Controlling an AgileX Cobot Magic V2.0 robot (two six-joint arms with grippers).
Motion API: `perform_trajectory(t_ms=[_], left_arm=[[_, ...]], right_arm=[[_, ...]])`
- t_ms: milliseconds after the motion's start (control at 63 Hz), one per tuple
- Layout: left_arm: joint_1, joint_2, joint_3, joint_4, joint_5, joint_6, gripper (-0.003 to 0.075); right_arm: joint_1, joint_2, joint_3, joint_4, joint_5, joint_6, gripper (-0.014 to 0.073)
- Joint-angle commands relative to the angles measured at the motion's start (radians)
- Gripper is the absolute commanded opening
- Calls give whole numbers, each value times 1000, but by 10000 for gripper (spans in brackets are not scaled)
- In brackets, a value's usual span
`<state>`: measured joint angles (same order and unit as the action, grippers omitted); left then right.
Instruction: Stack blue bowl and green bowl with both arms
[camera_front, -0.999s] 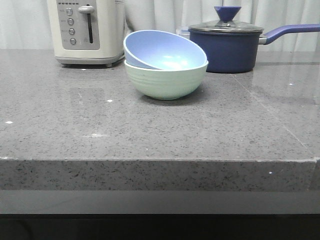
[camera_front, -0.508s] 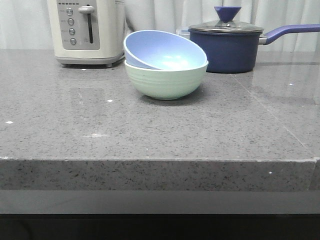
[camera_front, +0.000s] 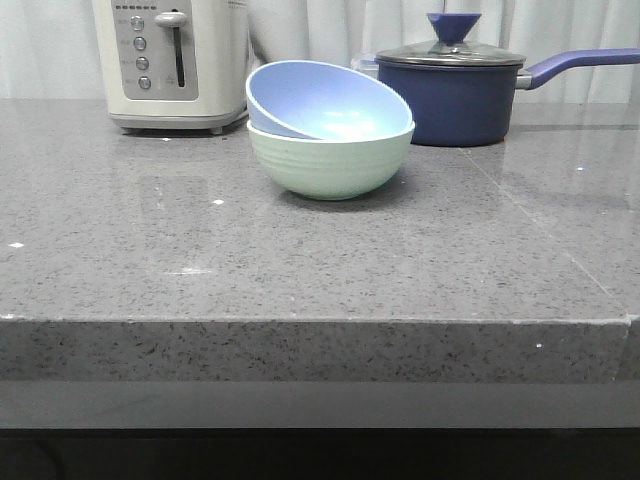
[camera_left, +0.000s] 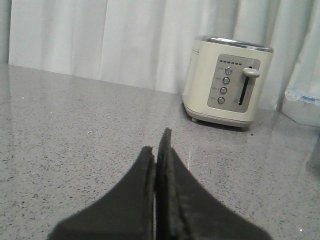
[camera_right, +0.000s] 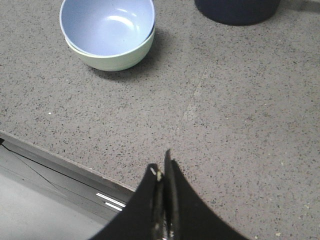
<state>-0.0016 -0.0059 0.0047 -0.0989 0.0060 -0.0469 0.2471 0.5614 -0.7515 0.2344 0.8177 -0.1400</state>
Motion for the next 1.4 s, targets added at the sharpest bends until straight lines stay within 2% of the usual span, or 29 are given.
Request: perform_trajectory(t_ms=[0, 206, 492, 730, 904, 1380], left_arm=[[-1, -18, 4, -8, -73, -2, -20], [-1, -18, 4, -8, -31, -2, -20], [-1, -18, 4, 38, -31, -2, -20], [-5, -18, 4, 38, -31, -2, -20], [-51, -18, 4, 44, -31, -2, -20], [-51, -16, 4, 44, -31, -2, -20]], right_arm=[[-6, 1, -25, -2, -67, -2, -63], [-6, 1, -25, -2, -67, -2, -63], [-6, 1, -25, -2, -67, -2, -63], [-6, 1, -25, -2, -67, -2, -63], [-6, 1, -25, -2, -67, -2, -63], [-6, 1, -25, -2, -67, -2, -63]])
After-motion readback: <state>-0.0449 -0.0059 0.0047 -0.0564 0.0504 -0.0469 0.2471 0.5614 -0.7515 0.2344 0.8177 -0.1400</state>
